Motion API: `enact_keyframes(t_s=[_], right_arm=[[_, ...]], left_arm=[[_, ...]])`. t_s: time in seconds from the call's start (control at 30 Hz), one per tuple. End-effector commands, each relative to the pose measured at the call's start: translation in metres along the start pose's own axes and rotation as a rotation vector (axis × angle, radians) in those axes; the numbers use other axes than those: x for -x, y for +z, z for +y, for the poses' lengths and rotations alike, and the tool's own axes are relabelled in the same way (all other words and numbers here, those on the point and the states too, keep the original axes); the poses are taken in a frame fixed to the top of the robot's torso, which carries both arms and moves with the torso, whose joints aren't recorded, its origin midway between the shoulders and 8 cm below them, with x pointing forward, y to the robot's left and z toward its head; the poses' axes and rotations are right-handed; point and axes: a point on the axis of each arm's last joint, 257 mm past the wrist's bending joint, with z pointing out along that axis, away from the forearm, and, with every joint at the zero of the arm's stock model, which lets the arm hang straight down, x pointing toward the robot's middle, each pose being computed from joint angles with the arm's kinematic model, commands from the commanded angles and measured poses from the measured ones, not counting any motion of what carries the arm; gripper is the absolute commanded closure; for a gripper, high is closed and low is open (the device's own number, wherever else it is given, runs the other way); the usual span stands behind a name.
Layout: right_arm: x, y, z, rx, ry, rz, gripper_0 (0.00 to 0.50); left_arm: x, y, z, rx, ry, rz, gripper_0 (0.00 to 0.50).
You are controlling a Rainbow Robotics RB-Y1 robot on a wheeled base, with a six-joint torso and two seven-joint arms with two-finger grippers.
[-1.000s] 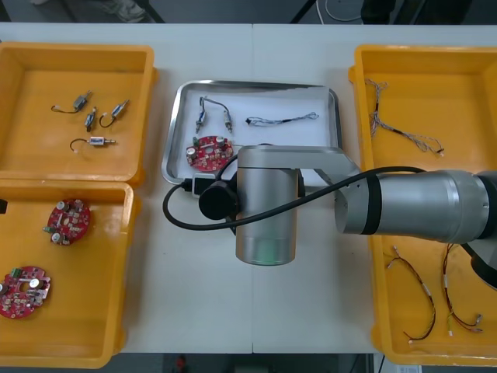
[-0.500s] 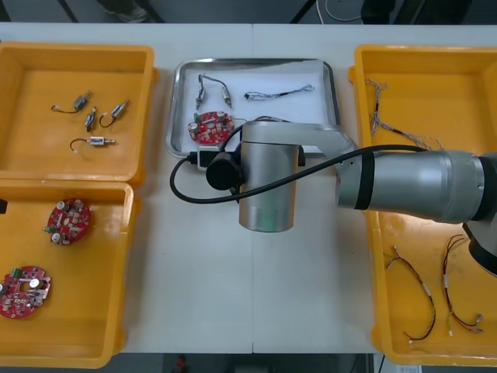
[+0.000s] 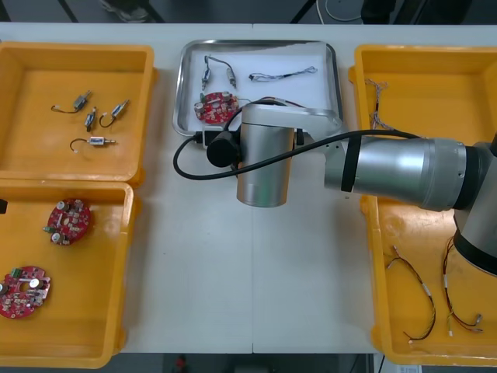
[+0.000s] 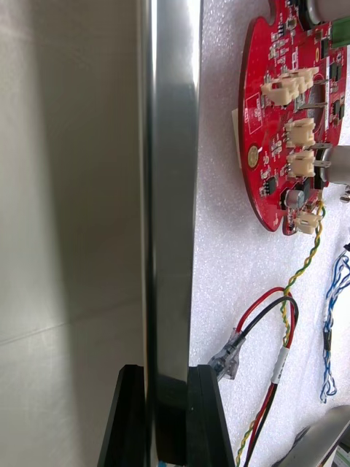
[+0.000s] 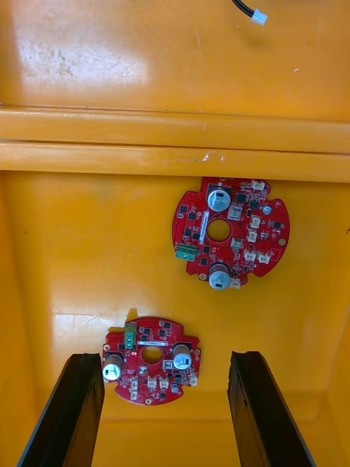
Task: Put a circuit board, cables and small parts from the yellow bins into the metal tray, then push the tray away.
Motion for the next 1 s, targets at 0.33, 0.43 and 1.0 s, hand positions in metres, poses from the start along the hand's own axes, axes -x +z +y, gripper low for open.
enact_keyframes(t_s=[0.33,0.43,1.0], right_arm=[[0.031,-0.006,-0.051,-0.111,-0.031,-0.066,0.500],[0.033,-0.004,-0.054,-0.120,-0.025,-0.068,0.500],[0.035,0.005,-0.062,-0.123,0.027,-0.080,0.000]], left_arm=[[-0.005,0.003,-0.004,0.003,0.041,0.000,0.000],[-0.005,0.003,-0.004,0.003,0.041,0.000,0.000],[-0.005,0.003,-0.004,0.003,0.041,0.000,0.000]])
